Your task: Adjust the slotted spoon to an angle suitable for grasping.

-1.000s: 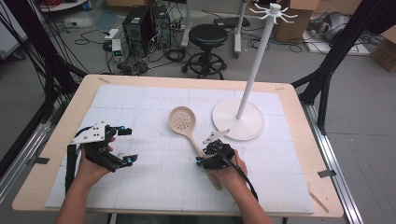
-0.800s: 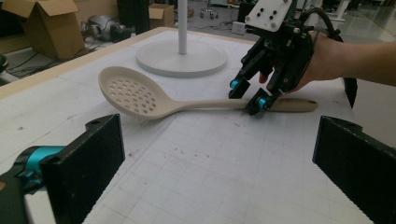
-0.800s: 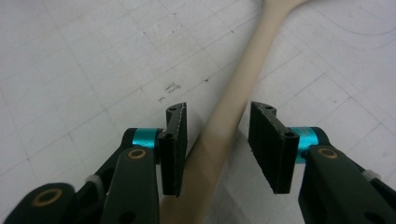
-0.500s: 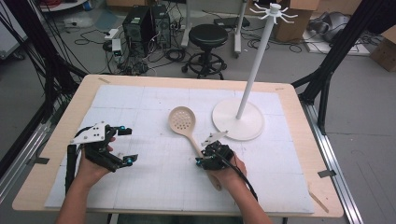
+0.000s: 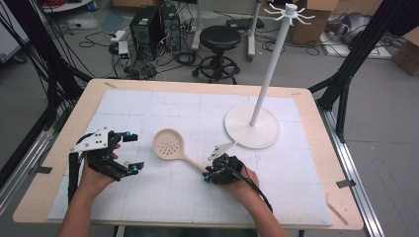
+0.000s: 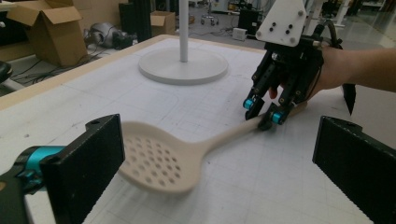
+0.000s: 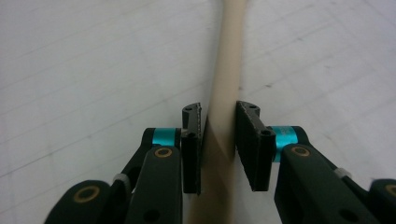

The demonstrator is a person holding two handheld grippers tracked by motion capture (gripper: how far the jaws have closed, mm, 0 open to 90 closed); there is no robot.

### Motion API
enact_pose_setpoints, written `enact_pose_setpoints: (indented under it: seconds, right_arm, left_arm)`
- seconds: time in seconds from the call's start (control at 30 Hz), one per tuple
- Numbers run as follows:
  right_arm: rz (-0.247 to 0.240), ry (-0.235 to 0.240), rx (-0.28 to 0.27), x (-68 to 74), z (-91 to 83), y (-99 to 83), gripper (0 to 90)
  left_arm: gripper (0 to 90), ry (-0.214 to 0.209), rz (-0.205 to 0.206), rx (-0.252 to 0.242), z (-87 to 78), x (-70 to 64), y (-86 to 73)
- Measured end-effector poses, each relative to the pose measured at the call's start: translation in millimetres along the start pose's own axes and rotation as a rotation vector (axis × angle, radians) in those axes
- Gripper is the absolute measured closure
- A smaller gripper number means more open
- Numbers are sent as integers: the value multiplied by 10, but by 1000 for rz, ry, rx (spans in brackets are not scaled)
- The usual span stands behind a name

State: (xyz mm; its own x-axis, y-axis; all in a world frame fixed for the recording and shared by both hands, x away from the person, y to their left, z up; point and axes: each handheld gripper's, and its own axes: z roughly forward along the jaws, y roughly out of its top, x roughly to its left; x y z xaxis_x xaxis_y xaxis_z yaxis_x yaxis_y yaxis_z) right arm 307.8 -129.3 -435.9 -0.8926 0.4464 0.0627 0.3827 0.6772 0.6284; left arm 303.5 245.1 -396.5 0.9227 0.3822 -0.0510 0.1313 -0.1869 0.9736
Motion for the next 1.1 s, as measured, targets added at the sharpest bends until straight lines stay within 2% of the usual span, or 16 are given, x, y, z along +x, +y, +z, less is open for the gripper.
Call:
enact_pose_setpoints:
  seconds: [0.03, 0.1, 0.13, 0.2, 0.37, 0.47, 0.57, 0.6, 0.8, 0.93, 0.97, 1.03, 1.1]
  right_arm:
    - [0, 0, 0, 0, 0, 0, 732]
    - [-21, 30, 5, 29, 7, 11, 745]
    - [-64, 49, 5, 71, 27, 29, 753]
    - [-101, 61, 9, 133, 50, 58, 753]
    - [-134, 78, 16, 220, 95, 112, 752]
    - [-119, 76, 11, 227, 101, 108, 728]
    - [-96, 77, 7, 215, 64, 62, 611]
    - [-91, 61, 9, 209, 36, 37, 606]
    - [-27, 44, -3, 134, -267, -194, 569]
    - [-40, 57, 13, 140, -359, -300, 578]
    - [-53, 65, 25, 146, -350, -304, 594]
    - [-85, 52, 61, 176, -300, -294, 670]
    - [-119, 36, 72, 196, -271, -265, 681]
  left_arm:
    - [28, 0, 0, 0, 0, 0, 0]
    - [28, 1, -1, 1, -4, 3, -1]
    - [28, -1, 3, 3, -5, -3, 3]
    - [28, -1, 3, -1, -7, -6, 6]
    - [28, 3, 1, -13, -19, 7, 18]
    - [28, 2, 2, -16, -17, 15, 22]
    - [28, 1, 1, -14, -14, 14, 20]
    - [28, 0, 2, -14, -17, 15, 21]
    - [28, 7, -1, -28, -50, 31, 30]
    - [28, 10, 2, -30, -53, 23, 39]
    - [28, 10, 2, -28, -54, 22, 41]
    - [28, 9, 6, -25, -54, 18, 45]
    - [28, 8, 7, -24, -53, 12, 48]
